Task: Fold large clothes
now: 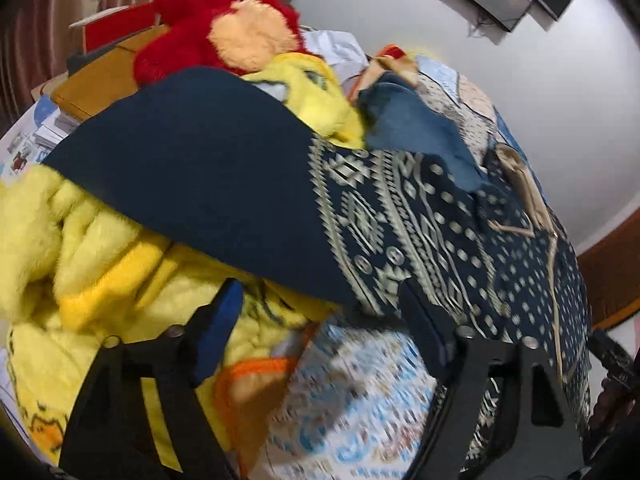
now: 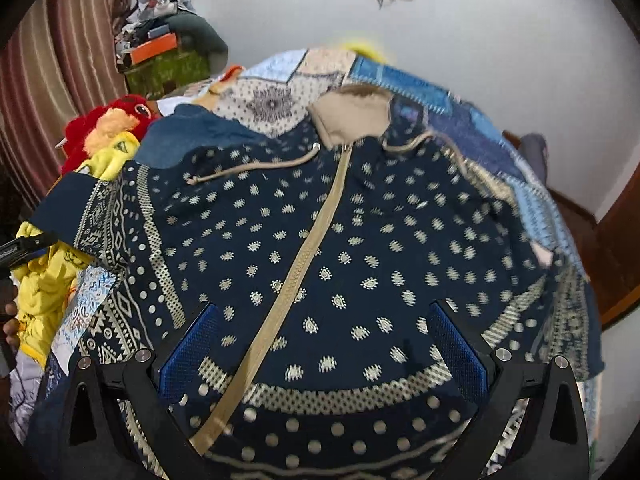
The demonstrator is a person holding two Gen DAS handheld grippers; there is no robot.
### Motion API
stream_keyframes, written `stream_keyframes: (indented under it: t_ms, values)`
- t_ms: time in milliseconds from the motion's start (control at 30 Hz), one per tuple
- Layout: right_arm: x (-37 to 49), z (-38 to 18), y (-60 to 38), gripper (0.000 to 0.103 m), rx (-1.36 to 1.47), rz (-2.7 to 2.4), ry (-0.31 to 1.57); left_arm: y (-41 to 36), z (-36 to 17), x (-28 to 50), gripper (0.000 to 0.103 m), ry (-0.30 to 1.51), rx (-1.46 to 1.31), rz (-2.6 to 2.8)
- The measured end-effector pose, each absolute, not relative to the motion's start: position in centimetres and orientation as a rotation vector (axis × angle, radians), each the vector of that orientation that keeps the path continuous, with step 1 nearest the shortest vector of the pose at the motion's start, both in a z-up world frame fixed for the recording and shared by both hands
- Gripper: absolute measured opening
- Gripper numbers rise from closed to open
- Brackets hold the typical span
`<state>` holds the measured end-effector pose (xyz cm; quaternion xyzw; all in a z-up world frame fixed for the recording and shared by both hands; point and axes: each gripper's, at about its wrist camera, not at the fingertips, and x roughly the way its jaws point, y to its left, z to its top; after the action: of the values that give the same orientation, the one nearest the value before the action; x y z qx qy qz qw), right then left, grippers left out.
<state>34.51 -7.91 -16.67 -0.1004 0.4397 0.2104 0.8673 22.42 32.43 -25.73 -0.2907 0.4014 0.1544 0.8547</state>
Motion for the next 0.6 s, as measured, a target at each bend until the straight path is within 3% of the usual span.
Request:
stream_keyframes:
  t_ms: [133,300,400,600]
  values:
    - [36.5,-17.8,-8.0,0.103,-0.143,0.454,0.979,33.9,-25.7,23.3,0.056,0.825,-0.586,0.405]
    - [37.3,-18.3,-8.4,0.103,-0.100,0.452,1.011,35.1,-24.5,24.5,0.018,0.800,-0.482,0.538]
    - [37.2,-18.0,-8.5,0.103,-0.102,0.447,1.001,34.9,-22.6,24.8,0.011,0.747,-0.447,0.543]
    - [36.3,-16.2,-9.3,0.103,-0.119,0.449,0.971,32.5,-16.4,26.5,0.008,0.654,-0.367,0.441]
